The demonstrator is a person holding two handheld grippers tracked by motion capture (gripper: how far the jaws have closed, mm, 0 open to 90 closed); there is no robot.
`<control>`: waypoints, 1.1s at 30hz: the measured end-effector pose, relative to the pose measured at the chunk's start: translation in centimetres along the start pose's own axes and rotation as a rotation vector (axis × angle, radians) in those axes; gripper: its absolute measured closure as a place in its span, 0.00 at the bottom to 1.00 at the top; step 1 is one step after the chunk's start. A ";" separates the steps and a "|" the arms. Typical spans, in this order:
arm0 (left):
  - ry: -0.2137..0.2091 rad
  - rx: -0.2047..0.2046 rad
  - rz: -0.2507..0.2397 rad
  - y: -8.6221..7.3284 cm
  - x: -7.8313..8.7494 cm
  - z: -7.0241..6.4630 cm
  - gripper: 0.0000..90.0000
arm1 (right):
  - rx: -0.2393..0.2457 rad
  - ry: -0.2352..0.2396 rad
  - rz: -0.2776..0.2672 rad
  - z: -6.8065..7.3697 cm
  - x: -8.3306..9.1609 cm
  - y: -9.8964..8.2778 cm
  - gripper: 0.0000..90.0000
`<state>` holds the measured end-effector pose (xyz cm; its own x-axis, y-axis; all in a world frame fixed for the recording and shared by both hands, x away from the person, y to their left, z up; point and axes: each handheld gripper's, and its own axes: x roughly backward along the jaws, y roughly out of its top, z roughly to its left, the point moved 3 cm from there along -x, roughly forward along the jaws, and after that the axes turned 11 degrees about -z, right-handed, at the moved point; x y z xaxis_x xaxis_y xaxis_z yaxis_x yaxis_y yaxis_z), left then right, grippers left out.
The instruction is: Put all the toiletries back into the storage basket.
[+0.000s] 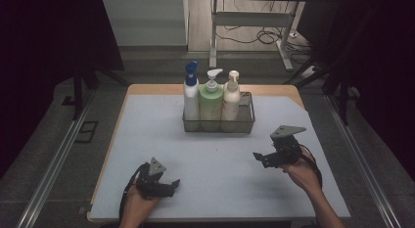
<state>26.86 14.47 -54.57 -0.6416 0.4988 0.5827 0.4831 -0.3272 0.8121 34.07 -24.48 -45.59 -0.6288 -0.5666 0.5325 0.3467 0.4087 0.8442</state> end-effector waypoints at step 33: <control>0.001 0.002 -0.001 0.0 0.0 0.0 0.13 | -0.062 0.015 0.054 1.6 -1.0 -9.6 0.00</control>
<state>26.85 14.45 -54.58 -0.6425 0.4985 0.5819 0.4840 -0.3248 0.8126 30.25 -26.64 -54.32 -0.5978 -0.5556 0.5779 0.4223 0.3944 0.8161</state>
